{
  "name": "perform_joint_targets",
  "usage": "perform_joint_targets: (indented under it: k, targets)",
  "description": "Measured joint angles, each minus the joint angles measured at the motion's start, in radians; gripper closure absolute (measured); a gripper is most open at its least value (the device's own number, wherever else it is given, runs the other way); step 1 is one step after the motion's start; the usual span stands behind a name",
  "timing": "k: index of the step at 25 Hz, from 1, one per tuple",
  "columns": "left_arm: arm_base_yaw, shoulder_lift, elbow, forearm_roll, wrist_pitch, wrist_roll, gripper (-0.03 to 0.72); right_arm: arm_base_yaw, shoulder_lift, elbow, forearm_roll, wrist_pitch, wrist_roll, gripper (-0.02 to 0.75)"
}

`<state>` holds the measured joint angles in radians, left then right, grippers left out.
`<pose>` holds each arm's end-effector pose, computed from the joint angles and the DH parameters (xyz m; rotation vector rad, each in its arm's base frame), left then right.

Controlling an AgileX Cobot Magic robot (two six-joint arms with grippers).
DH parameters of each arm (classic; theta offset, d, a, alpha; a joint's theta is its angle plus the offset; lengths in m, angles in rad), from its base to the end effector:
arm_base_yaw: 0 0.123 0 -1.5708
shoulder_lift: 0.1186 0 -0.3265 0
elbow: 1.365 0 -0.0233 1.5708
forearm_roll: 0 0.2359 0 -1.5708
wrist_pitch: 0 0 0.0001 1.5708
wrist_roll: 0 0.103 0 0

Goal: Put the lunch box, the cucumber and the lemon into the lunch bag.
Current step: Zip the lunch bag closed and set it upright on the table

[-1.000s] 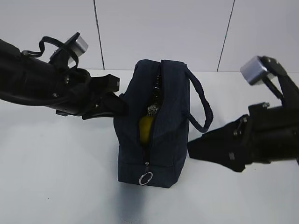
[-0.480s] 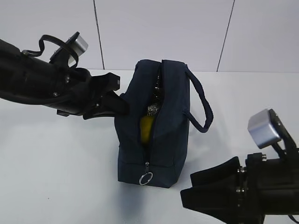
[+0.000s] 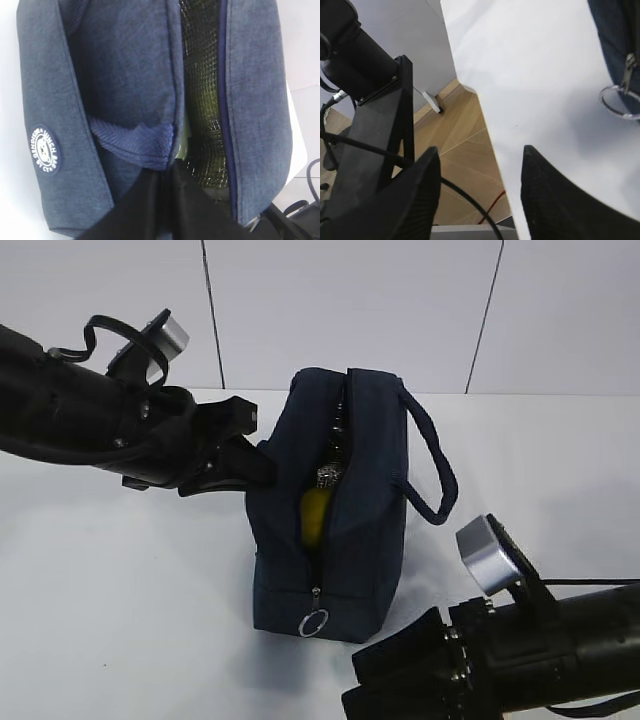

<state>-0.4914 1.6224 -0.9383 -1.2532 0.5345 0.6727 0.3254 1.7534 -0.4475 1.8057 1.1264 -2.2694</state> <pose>0.2652 -0.1986 0.2681 0.2155 2.4866 -1.0661 0.1944 0.1611 0.1874 -1.0474 1.8891 1.3008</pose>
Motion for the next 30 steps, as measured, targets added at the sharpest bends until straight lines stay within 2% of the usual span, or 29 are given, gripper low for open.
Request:
perform_joint_targets:
  k: [13, 20, 30]
  targets:
    - [0.0, 0.0, 0.0, -0.002, 0.002, 0.0, 0.678, 0.0, 0.015, -0.08, 0.001, 0.002, -0.04, 0.325]
    - [0.0, 0.004, 0.0, -0.046, 0.004, 0.0, 0.678, 0.0, 0.036, -0.162, 0.001, -0.159, -0.043, 0.326]
    - [0.0, 0.033, 0.0, -0.161, 0.023, 0.0, 0.678, 0.0, 0.098, -0.173, 0.001, -0.232, -0.101, 0.326]
